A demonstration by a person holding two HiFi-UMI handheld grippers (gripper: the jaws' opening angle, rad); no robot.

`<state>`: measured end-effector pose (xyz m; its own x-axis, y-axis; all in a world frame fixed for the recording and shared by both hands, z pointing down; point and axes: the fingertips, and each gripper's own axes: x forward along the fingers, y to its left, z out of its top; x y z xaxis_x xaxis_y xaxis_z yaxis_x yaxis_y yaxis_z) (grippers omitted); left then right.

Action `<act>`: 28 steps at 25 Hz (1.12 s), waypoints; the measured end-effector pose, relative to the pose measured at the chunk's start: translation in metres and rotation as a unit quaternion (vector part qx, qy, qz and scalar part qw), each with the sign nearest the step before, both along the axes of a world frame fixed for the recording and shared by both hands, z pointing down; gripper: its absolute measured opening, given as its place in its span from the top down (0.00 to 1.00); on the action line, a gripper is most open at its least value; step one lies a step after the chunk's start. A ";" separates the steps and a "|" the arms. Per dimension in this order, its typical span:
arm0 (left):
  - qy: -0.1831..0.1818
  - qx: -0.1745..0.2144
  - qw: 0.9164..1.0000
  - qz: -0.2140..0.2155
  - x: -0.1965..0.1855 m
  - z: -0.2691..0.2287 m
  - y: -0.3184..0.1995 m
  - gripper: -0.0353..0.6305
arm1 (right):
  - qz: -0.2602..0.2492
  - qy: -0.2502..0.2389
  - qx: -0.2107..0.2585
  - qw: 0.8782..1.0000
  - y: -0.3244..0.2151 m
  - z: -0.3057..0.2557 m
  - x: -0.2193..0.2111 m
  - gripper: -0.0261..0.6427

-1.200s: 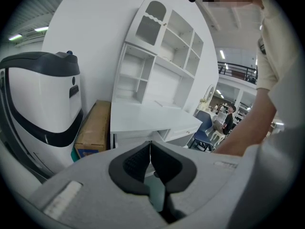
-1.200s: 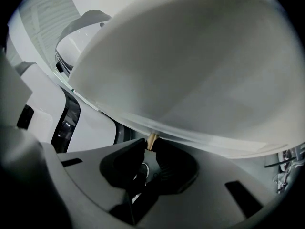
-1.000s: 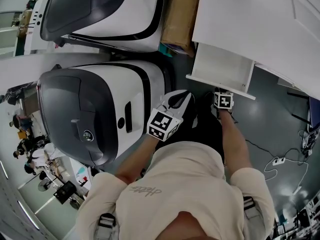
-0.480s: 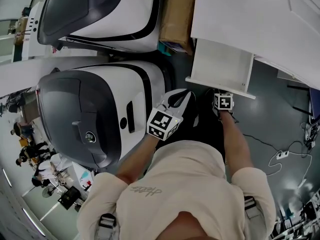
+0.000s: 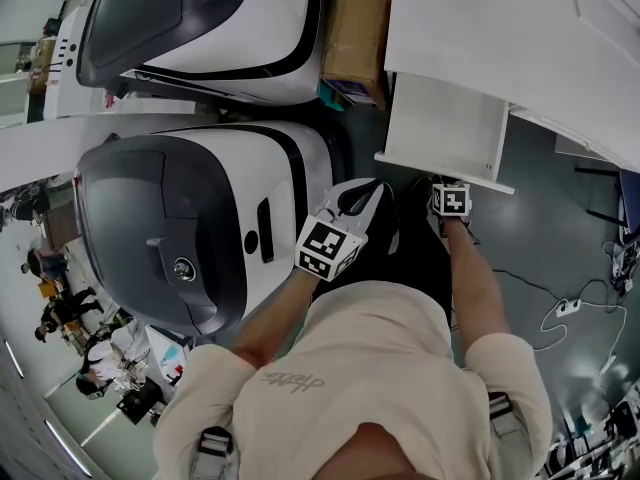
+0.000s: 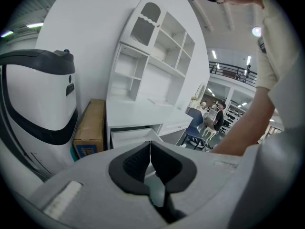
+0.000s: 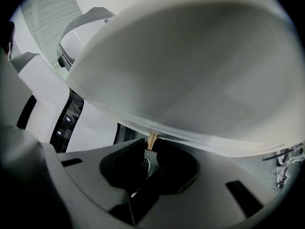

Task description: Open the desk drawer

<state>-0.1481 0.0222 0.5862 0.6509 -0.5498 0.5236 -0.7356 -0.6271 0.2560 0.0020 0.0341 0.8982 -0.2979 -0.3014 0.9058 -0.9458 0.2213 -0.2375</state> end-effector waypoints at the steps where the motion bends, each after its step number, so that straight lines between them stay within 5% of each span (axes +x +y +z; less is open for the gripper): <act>1: 0.000 0.001 1.000 0.001 -0.001 0.000 0.001 0.93 | 0.007 0.000 0.001 1.000 0.000 0.000 0.001 0.85; 7: 0.006 0.007 1.000 0.013 -0.004 -0.005 0.008 0.92 | 0.008 0.034 0.008 0.999 0.007 -0.016 0.003 0.85; 12: 0.017 0.018 0.999 0.031 -0.001 -0.015 0.015 0.93 | 0.042 0.010 0.039 0.998 0.019 -0.045 0.006 0.85; 20: 0.023 0.042 0.997 0.060 0.014 -0.032 0.026 0.93 | 0.037 -0.015 0.139 0.989 0.028 -0.151 0.026 0.85; 28: 0.021 0.063 0.997 0.047 0.040 -0.051 0.010 0.93 | 0.051 -0.044 0.249 0.966 0.026 -0.252 0.071 0.90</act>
<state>-0.1084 0.0324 0.5357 0.7222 -0.5453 0.4255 -0.6628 -0.7216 0.1999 0.0730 0.0604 0.6463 -0.3133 -0.7254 0.6129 -0.9497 0.2351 -0.2071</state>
